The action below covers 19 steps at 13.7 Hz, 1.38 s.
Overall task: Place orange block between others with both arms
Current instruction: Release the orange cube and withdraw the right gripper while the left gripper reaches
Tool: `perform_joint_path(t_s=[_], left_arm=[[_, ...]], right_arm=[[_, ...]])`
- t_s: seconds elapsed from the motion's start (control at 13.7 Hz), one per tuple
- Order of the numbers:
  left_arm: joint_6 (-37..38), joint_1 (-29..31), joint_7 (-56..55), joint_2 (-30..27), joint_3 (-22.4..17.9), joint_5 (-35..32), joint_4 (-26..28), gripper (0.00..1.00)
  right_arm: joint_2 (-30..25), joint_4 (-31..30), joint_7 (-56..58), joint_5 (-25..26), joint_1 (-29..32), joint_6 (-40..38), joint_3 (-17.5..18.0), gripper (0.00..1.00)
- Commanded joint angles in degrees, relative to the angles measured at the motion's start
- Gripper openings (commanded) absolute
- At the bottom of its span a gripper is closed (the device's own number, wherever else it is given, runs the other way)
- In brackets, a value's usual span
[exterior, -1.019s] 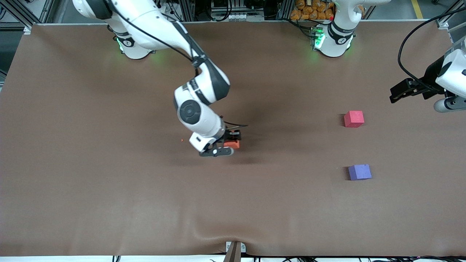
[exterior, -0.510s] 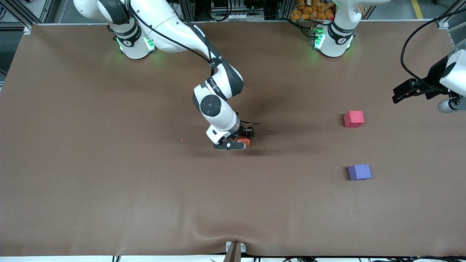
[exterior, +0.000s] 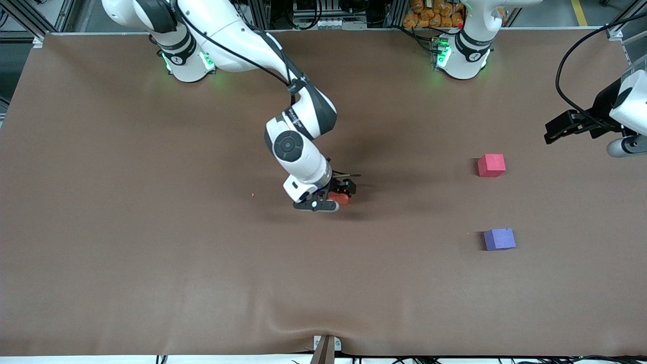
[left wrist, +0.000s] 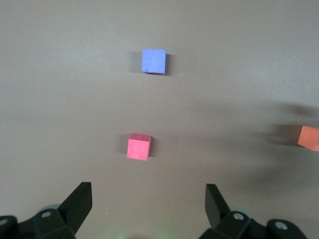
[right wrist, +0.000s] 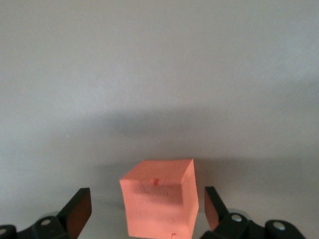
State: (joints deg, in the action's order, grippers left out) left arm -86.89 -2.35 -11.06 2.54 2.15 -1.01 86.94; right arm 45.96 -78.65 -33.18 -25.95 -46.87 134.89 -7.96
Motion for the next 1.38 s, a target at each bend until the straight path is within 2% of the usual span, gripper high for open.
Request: perform_joint_path(t_s=[0.0, 0.15, 0.36, 0.58, 0.87, 1.17, 1.31], left_arm=[[0.3, 0.4, 1.4, 0.8, 0.2, 0.9, -0.8, 1.00], [0.1, 0.2, 1.3, 1.0, 0.3, 0.9, -0.8, 1.00], [-0.3, -0.1, 1.3, 1.7, 0.5, 0.9, -0.8, 1.00], [-0.7, -0.7, 1.2, 3.3, 0.8, 0.9, -1.0, 1.00], [-3.0, -2.9, 0.1, 5.2, 0.8, 0.8, -1.1, 1.00], [-6.3, -6.7, -3.6, 8.5, 0.8, 0.6, -1.2, 1.00], [-7.1, -9.6, -6.9, 11.3, 0.8, 0.4, -1.6, 1.00]], right_arm=[[-4.0, 3.0, 1.4, -0.4, 4.8, -11.2, 0.3, 1.00], [-7.2, 4.9, 3.3, 2.7, 7.7, -19.3, 0.3, 1.00], [-15.0, 4.6, 3.6, 7.5, 12.8, -25.7, 0.4, 1.00], [-21.5, 4.5, 4.0, 7.7, 19.1, -34.9, 0.4, 1.00], [-27.7, 4.3, 14.4, 7.8, 28.7, -45.0, 0.4, 1.00], [-31.1, 2.8, 19.5, 13.7, 35.3, -46.9, 0.4, 1.00], [-32.6, 1.3, 20.3, 14.8, 38.5, -46.9, 0.4, 1.00]])
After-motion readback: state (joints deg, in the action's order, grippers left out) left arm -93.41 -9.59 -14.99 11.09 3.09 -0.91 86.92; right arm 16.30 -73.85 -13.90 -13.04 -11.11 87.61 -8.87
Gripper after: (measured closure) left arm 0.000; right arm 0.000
